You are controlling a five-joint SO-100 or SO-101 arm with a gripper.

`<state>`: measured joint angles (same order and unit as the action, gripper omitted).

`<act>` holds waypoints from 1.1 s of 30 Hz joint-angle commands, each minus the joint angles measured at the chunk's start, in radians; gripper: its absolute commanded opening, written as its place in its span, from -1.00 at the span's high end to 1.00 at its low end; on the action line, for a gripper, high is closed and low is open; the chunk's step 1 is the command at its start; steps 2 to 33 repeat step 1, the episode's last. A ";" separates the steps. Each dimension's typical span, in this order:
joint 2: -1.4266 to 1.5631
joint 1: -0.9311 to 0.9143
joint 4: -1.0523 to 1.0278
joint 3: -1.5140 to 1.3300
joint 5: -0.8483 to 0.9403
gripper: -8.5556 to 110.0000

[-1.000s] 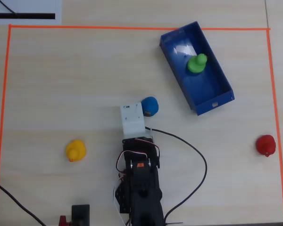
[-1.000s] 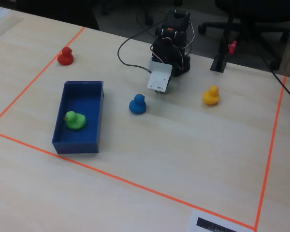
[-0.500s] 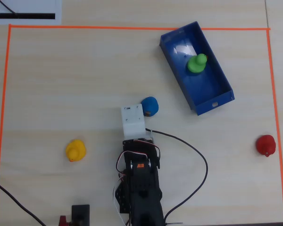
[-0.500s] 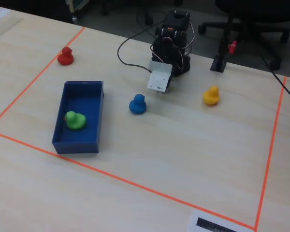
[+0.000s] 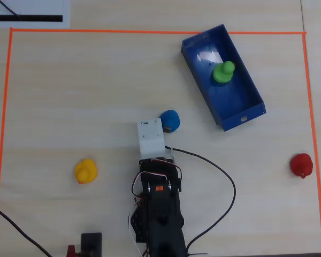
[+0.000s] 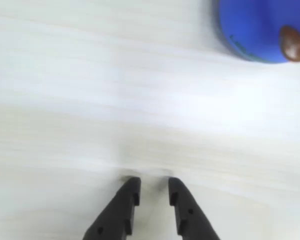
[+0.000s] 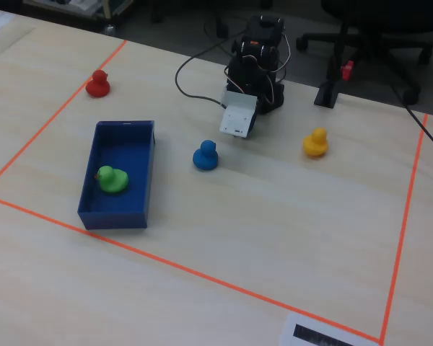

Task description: Grasp green duck and put it into box.

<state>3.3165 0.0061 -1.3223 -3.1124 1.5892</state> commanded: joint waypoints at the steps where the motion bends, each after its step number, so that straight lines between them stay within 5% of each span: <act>1: -0.005 -0.017 -0.026 0.002 -0.006 0.77; 33: -0.005 -0.017 -0.026 0.002 -0.006 0.77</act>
